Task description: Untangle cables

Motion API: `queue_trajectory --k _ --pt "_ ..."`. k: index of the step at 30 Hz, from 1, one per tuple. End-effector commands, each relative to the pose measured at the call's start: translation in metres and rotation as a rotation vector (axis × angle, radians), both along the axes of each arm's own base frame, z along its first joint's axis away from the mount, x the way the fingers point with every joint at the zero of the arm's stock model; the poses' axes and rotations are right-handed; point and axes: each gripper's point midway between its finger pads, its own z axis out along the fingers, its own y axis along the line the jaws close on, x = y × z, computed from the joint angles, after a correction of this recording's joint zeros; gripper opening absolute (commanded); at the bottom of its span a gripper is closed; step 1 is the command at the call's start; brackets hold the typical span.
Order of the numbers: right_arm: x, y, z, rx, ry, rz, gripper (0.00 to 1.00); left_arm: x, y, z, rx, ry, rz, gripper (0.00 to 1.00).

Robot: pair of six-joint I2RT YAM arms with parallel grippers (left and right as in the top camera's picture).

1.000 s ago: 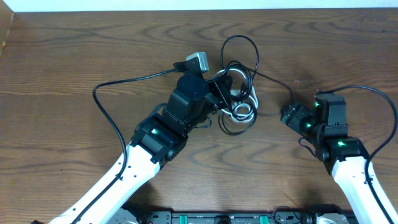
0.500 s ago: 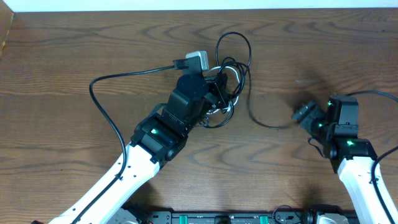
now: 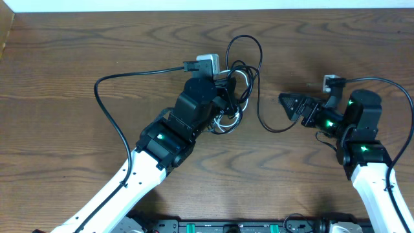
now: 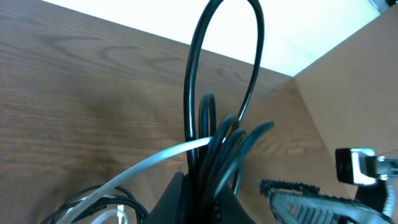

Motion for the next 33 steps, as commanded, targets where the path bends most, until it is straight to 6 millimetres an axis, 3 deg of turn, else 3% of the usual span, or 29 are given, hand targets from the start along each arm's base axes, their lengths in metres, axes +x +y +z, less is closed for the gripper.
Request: queue_trajectory --k 1,14,20,24,29,33 --pt "-0.015 0.024 0.024 0.056 -0.103 0.196 0.97 -0.005 -0.004 0.019 -0.005 -0.057 -0.054 0.08" --pt "-0.028 0.039 0.04 0.083 -0.193 0.328 0.98 -0.012 -0.016 0.029 -0.057 -0.072 -0.128 0.08" --pt "-0.035 0.056 0.038 0.018 -0.274 0.412 0.98 -0.011 -0.017 0.034 -0.175 -0.001 -0.075 0.08" --pt "-0.027 0.057 0.031 -0.038 -0.261 0.356 0.92 -0.013 -0.021 0.036 -0.256 0.058 -0.062 0.08" --pt "-0.015 0.046 0.019 -0.067 -0.186 0.237 0.99 -0.024 -0.035 0.046 -0.306 0.058 -0.169 0.08" --pt "-0.005 0.031 0.007 -0.087 -0.102 0.112 0.99 -0.033 -0.044 0.052 -0.332 0.061 -0.244 0.08"
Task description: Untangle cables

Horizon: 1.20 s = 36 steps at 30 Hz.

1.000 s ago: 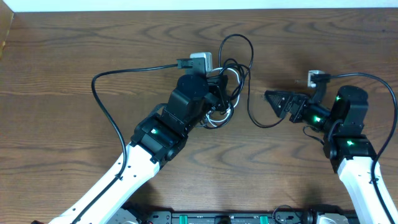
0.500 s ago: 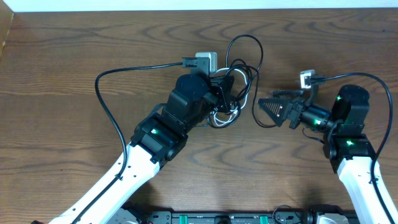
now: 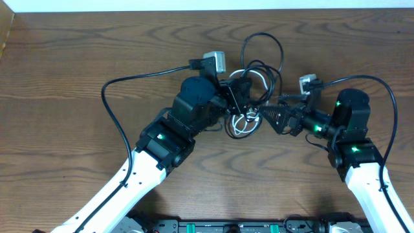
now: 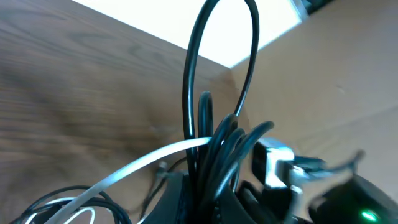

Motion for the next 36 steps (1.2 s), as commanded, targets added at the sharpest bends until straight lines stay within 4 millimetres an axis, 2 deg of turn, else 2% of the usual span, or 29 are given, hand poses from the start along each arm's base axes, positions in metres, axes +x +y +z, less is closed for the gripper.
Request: queue_trajectory --k 1,7,14,19,22,25,31,36 --pt "0.017 -0.02 -0.01 -0.041 0.064 -0.176 0.99 -0.016 -0.009 0.024 -0.073 -0.014 -0.097 0.08" --pt "0.022 -0.06 -0.045 -0.119 0.238 -0.455 0.99 -0.019 -0.011 0.025 -0.079 -0.014 -0.116 0.08" --pt "0.007 -0.112 -0.082 -0.222 0.426 -0.764 0.97 -0.018 -0.011 0.025 -0.06 -0.038 -0.12 0.08" --pt "-0.001 -0.128 -0.09 -0.247 0.475 -0.833 0.98 -0.015 -0.008 0.023 -0.045 -0.045 -0.1 0.08" --pt "-0.001 -0.123 -0.089 -0.226 0.48 -0.81 0.99 -0.013 -0.005 0.02 -0.034 -0.04 -0.079 0.08" --pt "0.005 -0.108 -0.082 -0.178 0.452 -0.726 0.99 -0.011 -0.003 0.018 -0.019 -0.041 -0.066 0.08" --pt "0.016 -0.054 -0.042 -0.104 0.218 -0.35 0.99 -0.011 -0.003 0.017 0.052 -0.122 -0.097 0.08" --pt "0.011 -0.028 -0.018 -0.049 0.098 -0.163 0.99 -0.012 -0.003 0.013 0.083 -0.138 -0.108 0.08"
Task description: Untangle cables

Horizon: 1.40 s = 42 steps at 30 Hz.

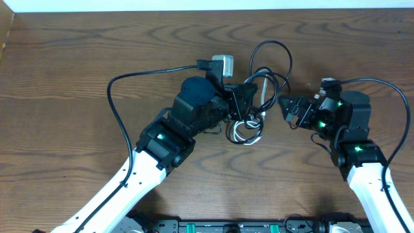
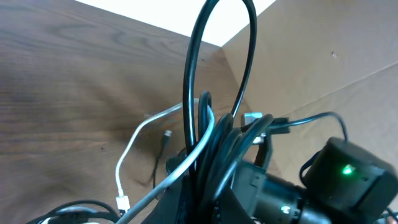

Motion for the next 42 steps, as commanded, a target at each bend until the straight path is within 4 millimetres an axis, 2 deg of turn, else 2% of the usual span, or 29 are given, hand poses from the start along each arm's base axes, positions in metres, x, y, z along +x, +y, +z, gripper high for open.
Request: queue_trajectory --k 1,9,14,20,30,33,38,42 --pt "-0.012 0.027 0.02 0.042 -0.094 0.211 0.99 -0.001 0.004 0.019 0.007 -0.084 -0.009 0.08" --pt "-0.027 0.05 0.042 0.08 -0.227 0.419 0.99 -0.002 0.004 0.017 0.059 -0.142 -0.033 0.08" --pt "-0.046 0.067 0.062 0.122 -0.351 0.599 0.99 -0.001 0.005 0.014 0.11 -0.19 -0.048 0.08" --pt "-0.067 0.078 0.078 0.161 -0.46 0.757 0.99 0.008 0.016 0.006 0.156 -0.176 0.026 0.08" --pt "-0.069 0.079 0.079 0.164 -0.47 0.771 0.99 0.013 0.022 0.005 0.174 -0.178 0.071 0.08" --pt "-0.066 0.079 0.084 0.182 -0.468 0.759 0.98 0.016 0.024 0.004 0.175 -0.173 0.089 0.08" --pt "-0.061 0.082 0.099 0.226 -0.462 0.725 0.95 0.025 0.03 -0.002 0.113 -0.07 0.194 0.08" --pt "-0.056 0.089 0.1 0.221 -0.452 0.691 0.96 0.03 0.031 -0.01 0.06 0.018 0.254 0.08"
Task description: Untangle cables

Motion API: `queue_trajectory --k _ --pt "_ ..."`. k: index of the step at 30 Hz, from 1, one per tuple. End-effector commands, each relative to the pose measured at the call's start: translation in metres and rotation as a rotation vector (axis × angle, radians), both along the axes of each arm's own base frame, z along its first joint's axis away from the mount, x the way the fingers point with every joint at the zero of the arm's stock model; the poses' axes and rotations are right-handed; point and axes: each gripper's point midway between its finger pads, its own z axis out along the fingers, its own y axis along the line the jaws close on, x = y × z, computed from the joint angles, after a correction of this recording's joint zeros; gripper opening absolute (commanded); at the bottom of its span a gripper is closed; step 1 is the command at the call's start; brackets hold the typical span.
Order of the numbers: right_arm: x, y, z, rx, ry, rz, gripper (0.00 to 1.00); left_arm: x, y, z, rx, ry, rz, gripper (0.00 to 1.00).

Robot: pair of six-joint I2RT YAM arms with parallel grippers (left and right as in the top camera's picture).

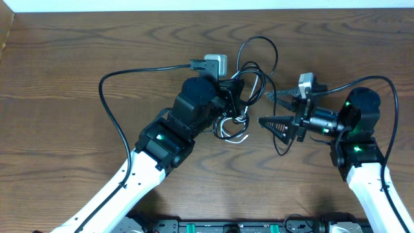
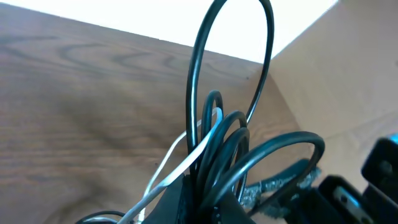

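A knot of black cables point(image 1: 251, 72) with a thin white cable point(image 1: 231, 134) through it lies at the table's middle. My left gripper point(image 1: 236, 90) is shut on the bundle. In the left wrist view the black loops point(image 2: 214, 118) rise straight out of the closed jaws, and the white cable point(image 2: 180, 158) crosses them. My right gripper point(image 1: 264, 108) stands open just right of the knot, and a black strand runs down between its fingers. One of its toothed fingers point(image 2: 280, 180) shows in the left wrist view.
A white power adapter point(image 1: 216, 63) lies behind the knot; its black cable point(image 1: 103, 97) sweeps left and down past my left arm. A small white plug point(image 1: 305, 83) sits above the right gripper, its cable arching right over that arm. Wooden table point(image 1: 65, 58) all round.
My right gripper, narrow and a little off to the right before, is now wide open and closer to the knot. The left gripper and bundle have shifted slightly left.
My left gripper stayed shut on the bundle throughout. At first the right gripper was well to the right of it. Then bundle and right gripper were close together, then apart again. Now the right gripper is open beside the knot.
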Motion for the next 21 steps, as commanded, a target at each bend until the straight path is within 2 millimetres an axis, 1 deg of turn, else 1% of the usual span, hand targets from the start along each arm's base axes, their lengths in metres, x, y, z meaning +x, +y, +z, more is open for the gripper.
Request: queue_trajectory --k 1,4,10,16,21 --pt "0.003 0.007 0.003 0.011 0.049 -0.025 0.97 0.009 0.002 0.001 -0.082 0.065 0.09 0.08" --pt "0.004 0.012 0.002 0.004 0.048 -0.034 0.99 0.01 0.002 -0.001 -0.094 0.079 0.097 0.08" --pt "0.009 0.013 0.0 -0.001 0.063 -0.071 0.99 0.011 0.001 0.0 -0.095 0.077 0.096 0.08" --pt "0.011 0.015 0.0 -0.003 0.071 -0.083 0.99 0.006 -0.006 0.001 -0.106 0.078 0.085 0.08" --pt "0.009 0.022 0.004 0.0 0.042 -0.073 0.99 0.009 -0.002 0.0 -0.098 0.074 0.12 0.08"
